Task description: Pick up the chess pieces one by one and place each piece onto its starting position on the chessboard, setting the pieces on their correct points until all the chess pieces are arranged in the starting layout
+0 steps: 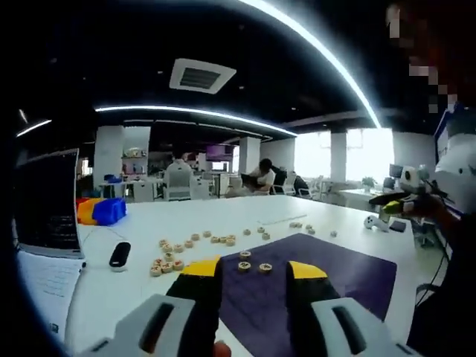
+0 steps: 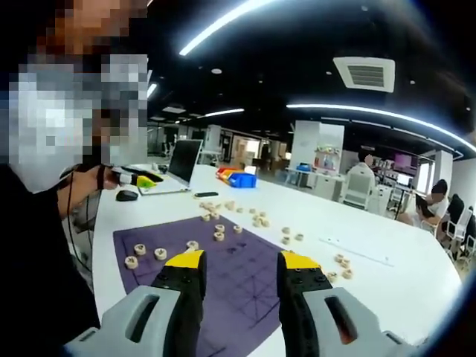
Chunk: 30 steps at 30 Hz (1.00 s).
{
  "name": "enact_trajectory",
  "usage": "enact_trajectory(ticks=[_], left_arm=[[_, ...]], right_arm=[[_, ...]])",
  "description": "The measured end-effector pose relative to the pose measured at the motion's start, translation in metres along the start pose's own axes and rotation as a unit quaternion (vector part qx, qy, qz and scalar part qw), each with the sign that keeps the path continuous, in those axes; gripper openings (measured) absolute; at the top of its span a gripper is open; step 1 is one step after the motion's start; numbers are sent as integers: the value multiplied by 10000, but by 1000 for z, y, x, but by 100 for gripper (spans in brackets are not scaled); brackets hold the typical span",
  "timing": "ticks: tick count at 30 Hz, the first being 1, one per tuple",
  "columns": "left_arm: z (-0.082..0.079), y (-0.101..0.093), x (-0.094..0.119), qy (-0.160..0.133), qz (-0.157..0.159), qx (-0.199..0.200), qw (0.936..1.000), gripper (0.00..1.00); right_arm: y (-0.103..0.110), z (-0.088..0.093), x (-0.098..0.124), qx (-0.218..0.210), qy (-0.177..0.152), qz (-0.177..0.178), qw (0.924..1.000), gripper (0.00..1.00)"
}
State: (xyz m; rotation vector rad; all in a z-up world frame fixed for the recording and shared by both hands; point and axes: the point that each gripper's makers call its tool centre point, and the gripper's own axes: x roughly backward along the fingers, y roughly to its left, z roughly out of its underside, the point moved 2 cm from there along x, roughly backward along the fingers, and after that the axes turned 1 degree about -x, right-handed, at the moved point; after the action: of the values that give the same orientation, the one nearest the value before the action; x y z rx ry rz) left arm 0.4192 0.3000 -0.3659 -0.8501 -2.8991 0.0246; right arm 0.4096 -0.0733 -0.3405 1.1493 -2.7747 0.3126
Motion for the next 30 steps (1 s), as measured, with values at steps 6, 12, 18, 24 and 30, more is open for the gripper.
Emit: enact_trajectory(ticks=[6,12,18,24,30], left_arm=[[0,4,10,27,-137,-8,9999,35],[-5,11,6,19,-319,-4,9995,35],[-9,30,-10,133,-576,239,9980,35],[-20,61,-52,775,-640,-66,9949,35],[-10,88,-113,1686,-299,-454,9842,36]], right_arm=[[0,-2,-1,-5,-69,7,10000,39],[4,1,-1,-15,-62,-22,10000,39],[-1,2,4,-72,-104,83,9999,39],[-1,6,6,-94,-106,67,9999,39],[-7,12,8,-215,-149,137,9996,39]])
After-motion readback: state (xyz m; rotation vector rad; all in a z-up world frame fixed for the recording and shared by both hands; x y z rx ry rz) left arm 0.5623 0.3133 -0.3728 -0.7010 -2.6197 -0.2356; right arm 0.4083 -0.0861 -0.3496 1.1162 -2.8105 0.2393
